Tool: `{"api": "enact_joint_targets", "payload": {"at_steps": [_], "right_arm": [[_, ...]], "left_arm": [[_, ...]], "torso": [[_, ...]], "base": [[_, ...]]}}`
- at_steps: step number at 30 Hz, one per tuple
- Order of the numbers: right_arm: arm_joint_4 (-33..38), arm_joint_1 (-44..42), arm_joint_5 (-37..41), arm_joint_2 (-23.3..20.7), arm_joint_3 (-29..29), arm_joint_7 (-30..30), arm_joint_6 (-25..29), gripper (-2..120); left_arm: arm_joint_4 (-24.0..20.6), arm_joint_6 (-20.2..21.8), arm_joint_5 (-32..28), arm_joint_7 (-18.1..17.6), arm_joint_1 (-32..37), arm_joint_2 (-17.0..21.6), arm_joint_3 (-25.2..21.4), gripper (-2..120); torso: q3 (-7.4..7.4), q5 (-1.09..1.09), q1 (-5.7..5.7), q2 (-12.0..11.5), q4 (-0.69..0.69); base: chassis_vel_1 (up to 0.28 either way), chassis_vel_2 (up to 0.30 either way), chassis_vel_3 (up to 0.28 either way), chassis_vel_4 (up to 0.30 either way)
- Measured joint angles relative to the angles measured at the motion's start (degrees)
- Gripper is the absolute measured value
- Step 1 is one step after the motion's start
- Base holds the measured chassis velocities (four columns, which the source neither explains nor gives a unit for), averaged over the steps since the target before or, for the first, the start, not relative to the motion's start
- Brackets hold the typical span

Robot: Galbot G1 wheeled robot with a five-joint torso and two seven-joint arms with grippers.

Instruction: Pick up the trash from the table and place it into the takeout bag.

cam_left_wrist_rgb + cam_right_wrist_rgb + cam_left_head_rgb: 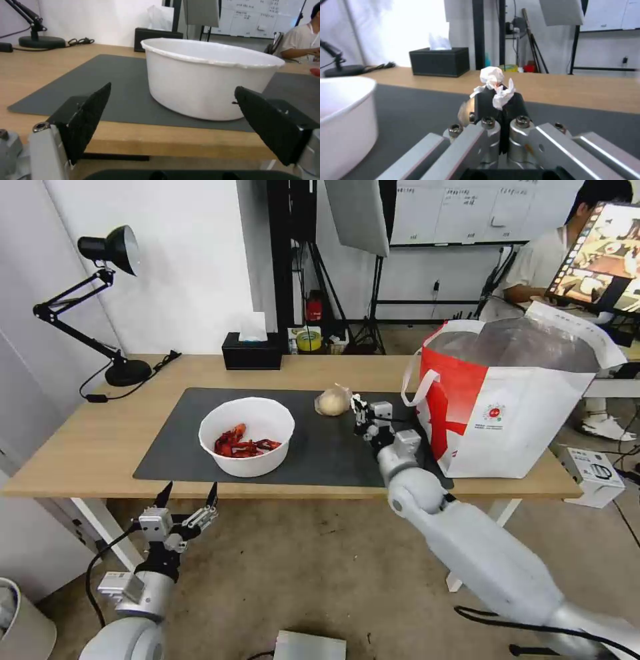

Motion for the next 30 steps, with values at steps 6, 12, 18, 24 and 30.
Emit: {"api": "enact_joint_targets", "payload": {"at_steps": [6,12,18,24,30], "right_arm": [[8.1,-10.5,-0.6,-6.1,8.1,-4.7,2.4,0],[14.8,-21.8,-1.0,-9.8,18.6,-10.3,6.1,0],[20.8,-31.2,0.2,-11.0,31.3,-13.4,8.9,0],[21.9,-28.2,7.6,-13.5,43.1,-11.5,7.5,0],[18.0,-19.9,12.5,-17.4,43.8,-8.7,4.2,0]], "left_arm": [[0.1,-0.2,0.1,0.2,0.7,0.4,0.2,100],[0.3,-0.3,0.5,0.5,1.1,-0.1,0.8,100],[-0.1,-0.4,1.6,0.5,2.0,-0.7,1.8,100],[-0.6,-0.9,2.7,0.6,3.7,-1.7,1.8,100],[-1.3,-1.1,3.1,1.2,4.4,-1.7,2.1,100]], "torso": [[0.0,0.0,0.0,0.0,-0.02],[0.0,0.0,-0.01,0.0,-0.02],[0.0,0.0,-0.01,0.0,-0.02],[0.0,0.0,-0.01,0.0,0.0],[0.01,0.0,0.0,0.0,0.0]], "base": [[0.0,0.0,0.0,0.0],[0.0,0.0,0.0,0.0],[0.0,0.0,0.0,0.0],[0.0,0.0,0.0,0.0],[0.0,0.0,0.0,0.0]]}}
